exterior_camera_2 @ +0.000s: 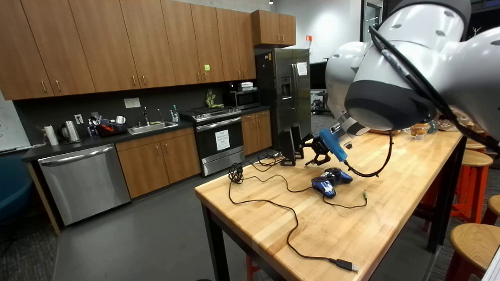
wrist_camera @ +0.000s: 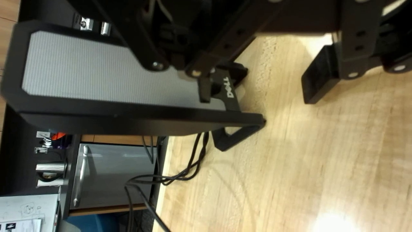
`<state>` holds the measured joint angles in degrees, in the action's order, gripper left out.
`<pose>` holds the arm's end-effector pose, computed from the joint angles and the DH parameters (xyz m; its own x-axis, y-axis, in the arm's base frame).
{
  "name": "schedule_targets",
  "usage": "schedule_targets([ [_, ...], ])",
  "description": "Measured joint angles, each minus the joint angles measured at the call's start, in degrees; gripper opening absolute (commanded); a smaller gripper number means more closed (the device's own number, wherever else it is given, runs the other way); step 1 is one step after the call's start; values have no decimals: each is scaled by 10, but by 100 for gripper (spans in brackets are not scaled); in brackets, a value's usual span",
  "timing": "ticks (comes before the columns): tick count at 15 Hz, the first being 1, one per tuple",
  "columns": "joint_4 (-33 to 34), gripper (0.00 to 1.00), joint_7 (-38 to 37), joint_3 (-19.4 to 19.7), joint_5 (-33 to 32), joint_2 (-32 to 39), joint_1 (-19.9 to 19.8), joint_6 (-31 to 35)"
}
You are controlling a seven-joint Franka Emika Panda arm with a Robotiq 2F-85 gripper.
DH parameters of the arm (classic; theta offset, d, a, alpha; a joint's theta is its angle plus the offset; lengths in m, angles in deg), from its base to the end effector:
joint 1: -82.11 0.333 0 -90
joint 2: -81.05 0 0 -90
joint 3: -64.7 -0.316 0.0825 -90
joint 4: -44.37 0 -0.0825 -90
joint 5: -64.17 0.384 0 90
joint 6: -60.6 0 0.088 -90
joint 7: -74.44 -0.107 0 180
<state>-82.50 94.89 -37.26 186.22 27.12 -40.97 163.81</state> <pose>0.5546 -0.1147 0.2552 0.5152 -0.8527 -0.0867 -0.5285 -0.2364 -0.8154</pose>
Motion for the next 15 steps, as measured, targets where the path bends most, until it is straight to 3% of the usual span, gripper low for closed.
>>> schedule_targets([
  [13,0,60,3,2,0,0,0,-12],
  [15,0,52,3,2,0,0,0,-14],
])
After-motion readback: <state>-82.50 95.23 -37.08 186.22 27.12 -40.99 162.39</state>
